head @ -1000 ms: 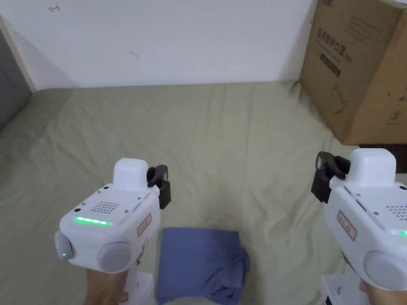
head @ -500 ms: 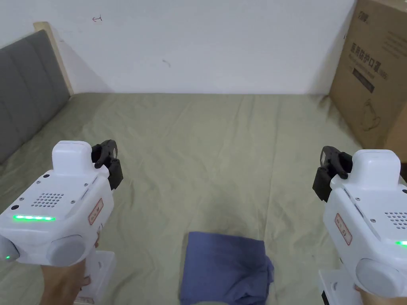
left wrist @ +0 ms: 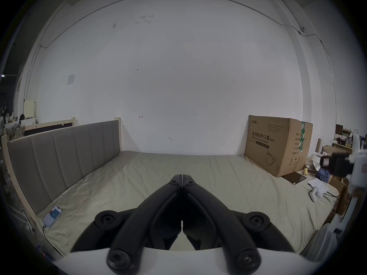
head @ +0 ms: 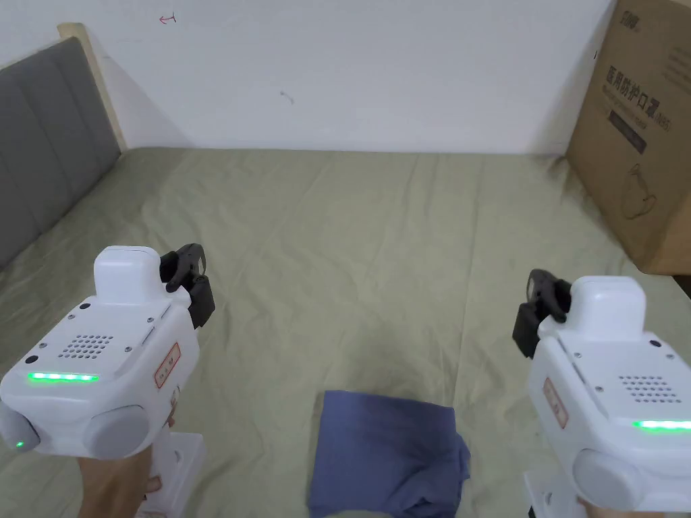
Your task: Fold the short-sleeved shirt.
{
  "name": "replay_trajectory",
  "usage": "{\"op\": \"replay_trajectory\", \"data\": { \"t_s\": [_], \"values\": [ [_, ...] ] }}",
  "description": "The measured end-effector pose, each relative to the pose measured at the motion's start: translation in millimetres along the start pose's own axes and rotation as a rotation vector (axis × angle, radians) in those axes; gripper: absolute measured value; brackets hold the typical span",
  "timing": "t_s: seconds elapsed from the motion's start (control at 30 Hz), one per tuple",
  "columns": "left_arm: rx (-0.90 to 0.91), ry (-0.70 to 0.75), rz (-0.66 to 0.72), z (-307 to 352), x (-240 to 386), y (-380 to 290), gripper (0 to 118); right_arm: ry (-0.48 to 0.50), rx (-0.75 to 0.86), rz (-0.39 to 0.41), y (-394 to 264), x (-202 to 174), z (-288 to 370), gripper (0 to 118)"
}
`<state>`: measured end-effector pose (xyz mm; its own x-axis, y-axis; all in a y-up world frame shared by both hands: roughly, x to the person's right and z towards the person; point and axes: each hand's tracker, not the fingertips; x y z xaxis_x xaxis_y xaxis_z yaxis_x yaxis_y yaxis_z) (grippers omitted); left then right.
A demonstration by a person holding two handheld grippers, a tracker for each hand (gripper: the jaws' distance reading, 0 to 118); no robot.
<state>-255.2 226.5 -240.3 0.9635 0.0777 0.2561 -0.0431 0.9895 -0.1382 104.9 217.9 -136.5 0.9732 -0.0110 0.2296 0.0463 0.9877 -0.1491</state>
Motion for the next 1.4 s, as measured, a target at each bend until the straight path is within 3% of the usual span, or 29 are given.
{"op": "replay_trajectory", "data": {
  "t_s": [0.23,0.47,0.67,0.77,0.8,0.83,0.87,0.9,0.93,0.97,1.1,1.3,1.33,1.4],
  "values": [
    [-0.029,-0.015,0.033,-6.5,-2.4,-6.3,0,0.069,-0.221,-0.045,-87.9,-37.1,-22.6,0],
    [-0.1,-0.035,0.058,-11.7,-6.2,-24.9,0,0.092,-0.418,0.029,-178.3,-68.7,-39.1,0],
    [-0.234,-0.074,0.105,-18.1,-6.0,-57.0,0,0.033,-0.601,0.002,-234.5,-65.4,-59.1,0],
    [-0.338,-0.103,0.156,-26.5,-3.9,-76.8,0,0.042,-0.534,-0.019,-242.8,-60.5,-56.3,0],
    [-0.393,-0.118,0.184,-31.0,-2.9,-84.7,3,0.042,-0.551,-0.011,-239.4,-61.8,-55.0,0],
    [-0.435,-0.129,0.214,-34.5,-2.1,-91.3,15,0.043,-0.556,0.001,-236.8,-63.1,-55.6,0],
    [-0.489,-0.147,0.259,-39.4,-1.0,-100.2,33,0.044,-0.56,0.014,-235.4,-64.2,-56.0,0],
    [-0.558,-0.17,0.305,-44.8,0.1,-109.7,59,0.043,-0.562,0.015,-235.5,-64.2,-55.8,0],
    [-0.626,-0.184,0.352,-51.4,1.7,-120.7,94,0.044,-0.562,0.008,-236.1,-62.9,-55.8,0],
    [-0.699,-0.197,0.379,-59.0,3.8,-130.8,109,0.047,-0.562,-0.003,-236.0,-60.7,-55.8,0],
    [-0.888,-0.28,0.448,-81.3,15.3,-174.9,112,0.061,-0.571,-0.024,-234.9,-56.0,-57.5,0],
    [-1.039,-0.321,0.375,-111.9,37.0,-215.5,111,0.086,-0.578,-0.023,-234.2,-52.5,-57.2,0],
    [-1.066,-0.332,0.363,-116.5,40.6,-220.0,109,0.09,-0.577,-0.022,-233.9,-51.7,-57.0,0],
    [-1.078,-0.356,0.355,-121.6,47.5,-224.8,96,0.097,-0.577,-0.024,-233.9,-50.2,-56.7,0]
  ]
}}
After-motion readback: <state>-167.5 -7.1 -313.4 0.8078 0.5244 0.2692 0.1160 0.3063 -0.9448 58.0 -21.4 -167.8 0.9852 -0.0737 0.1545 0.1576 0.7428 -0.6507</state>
